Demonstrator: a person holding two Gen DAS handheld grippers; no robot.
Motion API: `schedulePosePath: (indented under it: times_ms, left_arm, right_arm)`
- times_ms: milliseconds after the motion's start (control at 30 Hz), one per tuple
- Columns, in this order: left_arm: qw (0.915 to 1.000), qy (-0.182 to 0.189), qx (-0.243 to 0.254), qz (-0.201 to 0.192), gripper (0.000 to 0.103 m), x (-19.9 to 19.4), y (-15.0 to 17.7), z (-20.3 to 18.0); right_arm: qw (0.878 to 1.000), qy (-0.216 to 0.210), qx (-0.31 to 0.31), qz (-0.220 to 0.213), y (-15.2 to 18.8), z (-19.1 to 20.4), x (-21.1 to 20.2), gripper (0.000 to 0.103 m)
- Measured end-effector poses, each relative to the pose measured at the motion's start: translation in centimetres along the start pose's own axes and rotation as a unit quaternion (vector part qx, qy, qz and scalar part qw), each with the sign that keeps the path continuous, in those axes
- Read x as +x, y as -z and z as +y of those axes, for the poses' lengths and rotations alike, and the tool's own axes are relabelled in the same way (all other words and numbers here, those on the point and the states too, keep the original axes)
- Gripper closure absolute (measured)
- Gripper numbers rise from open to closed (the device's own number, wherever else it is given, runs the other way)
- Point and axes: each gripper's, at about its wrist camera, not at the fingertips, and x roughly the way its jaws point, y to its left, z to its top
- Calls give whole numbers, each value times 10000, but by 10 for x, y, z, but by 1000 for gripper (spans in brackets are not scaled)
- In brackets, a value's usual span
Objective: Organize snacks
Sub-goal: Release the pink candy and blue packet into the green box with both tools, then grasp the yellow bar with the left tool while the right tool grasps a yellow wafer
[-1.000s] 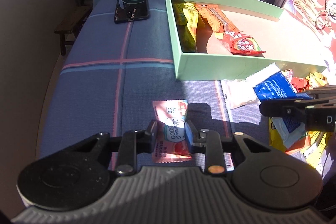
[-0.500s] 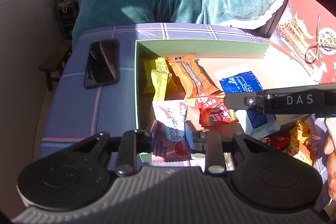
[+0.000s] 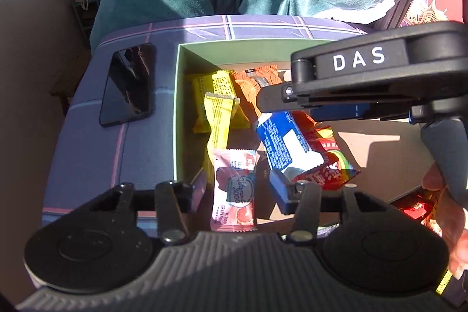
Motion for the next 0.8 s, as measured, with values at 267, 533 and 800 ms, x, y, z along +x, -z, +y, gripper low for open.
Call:
schedulePosePath:
  times_ms: [267,533,800]
  left_arm:
    - [9993,-159,-86,-334,1,-19,-2,-4]
    - [9991,-105,-217,-343,0,-39,5,-10]
    - [9993,68,-222,-302,0,-61,24,-30]
  right_arm:
    - [9995,130,-38,-275,0,-1,-15,0]
    - [9987,311,-244,-320,17,2,-48,0]
    - [9974,564,-176,-407,43,-15,-93,0]
